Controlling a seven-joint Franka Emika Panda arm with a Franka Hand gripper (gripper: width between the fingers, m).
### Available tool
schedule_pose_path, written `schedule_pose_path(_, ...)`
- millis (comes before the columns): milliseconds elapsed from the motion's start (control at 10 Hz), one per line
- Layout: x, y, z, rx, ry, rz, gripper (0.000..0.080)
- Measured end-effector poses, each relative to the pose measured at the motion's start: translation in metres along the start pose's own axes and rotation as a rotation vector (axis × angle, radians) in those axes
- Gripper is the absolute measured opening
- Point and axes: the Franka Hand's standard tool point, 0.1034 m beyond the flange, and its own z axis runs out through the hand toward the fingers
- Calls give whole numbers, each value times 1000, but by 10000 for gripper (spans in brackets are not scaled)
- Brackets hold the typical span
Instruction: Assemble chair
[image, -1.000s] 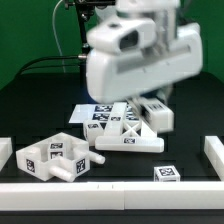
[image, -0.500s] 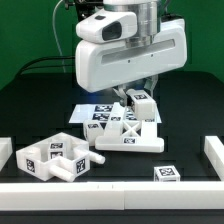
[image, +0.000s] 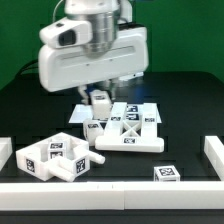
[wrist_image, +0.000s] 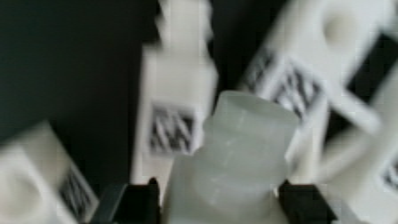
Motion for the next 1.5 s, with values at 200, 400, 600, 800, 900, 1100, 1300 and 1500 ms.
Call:
schedule_pose_path(200, 6, -5, -1, -2, 4, -17, 315)
schedule_pose_path(400, 5, -4, 0, -1, 4, -11, 315)
schedule_pose_path(600, -28, 12, 3, 10, -3, 31, 315)
schedule_pose_path(800, -73, 34, 16, 17, -11, 115, 315)
schedule_pose_path(900, -83, 41, 23, 24, -20, 114, 315)
schedule_pose_path(1100, -91, 53, 39, 28, -25, 124, 315)
schedule_pose_path(1300, -90, 59, 56, 35, -40, 98, 315)
schedule_pose_path(1500, -87, 66, 56, 30, -33, 92, 315)
